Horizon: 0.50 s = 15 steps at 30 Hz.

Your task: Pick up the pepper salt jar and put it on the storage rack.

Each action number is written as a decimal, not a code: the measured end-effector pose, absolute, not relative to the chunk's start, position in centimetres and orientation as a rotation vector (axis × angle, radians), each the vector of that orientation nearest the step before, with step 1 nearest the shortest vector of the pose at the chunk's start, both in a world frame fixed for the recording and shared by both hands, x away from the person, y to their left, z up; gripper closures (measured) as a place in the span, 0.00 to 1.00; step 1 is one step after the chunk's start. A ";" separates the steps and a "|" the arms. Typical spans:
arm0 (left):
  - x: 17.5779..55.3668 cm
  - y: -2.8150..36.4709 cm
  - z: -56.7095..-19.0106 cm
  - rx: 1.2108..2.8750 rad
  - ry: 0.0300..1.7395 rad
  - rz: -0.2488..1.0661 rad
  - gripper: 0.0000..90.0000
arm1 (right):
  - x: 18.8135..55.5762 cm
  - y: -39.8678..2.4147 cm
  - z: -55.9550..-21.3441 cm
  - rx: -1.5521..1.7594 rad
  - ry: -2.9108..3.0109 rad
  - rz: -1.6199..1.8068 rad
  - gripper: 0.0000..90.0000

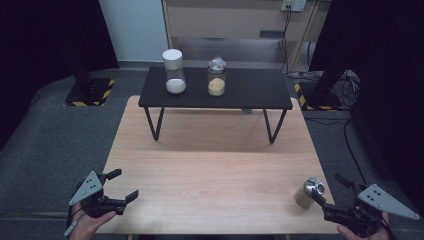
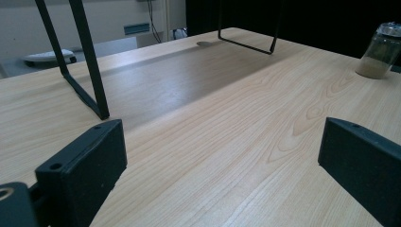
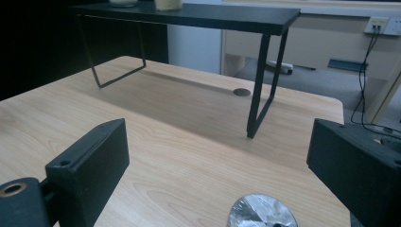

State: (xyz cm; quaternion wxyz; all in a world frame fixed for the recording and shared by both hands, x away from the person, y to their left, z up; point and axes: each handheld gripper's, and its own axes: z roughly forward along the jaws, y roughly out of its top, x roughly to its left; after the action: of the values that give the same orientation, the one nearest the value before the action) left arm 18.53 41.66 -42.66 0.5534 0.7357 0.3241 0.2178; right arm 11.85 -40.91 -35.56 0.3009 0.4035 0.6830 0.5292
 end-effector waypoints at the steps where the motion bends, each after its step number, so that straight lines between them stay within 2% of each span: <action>1: 18.5 41.7 -42.7 1.739 0.766 0.515 0.01 | 11.8 -40.9 -35.6 1.078 1.811 1.402 0.08; 15: 18.5 41.6 -42.6 1.742 0.766 0.516 0.01 | 11.5 -40.7 -37.0 1.165 1.772 1.290 0.06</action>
State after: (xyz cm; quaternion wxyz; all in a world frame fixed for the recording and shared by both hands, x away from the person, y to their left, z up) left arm 18.54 41.61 -42.63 0.5520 0.7367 0.3241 0.2182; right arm 11.52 -40.67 -36.96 0.3240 0.4442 0.6753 0.4916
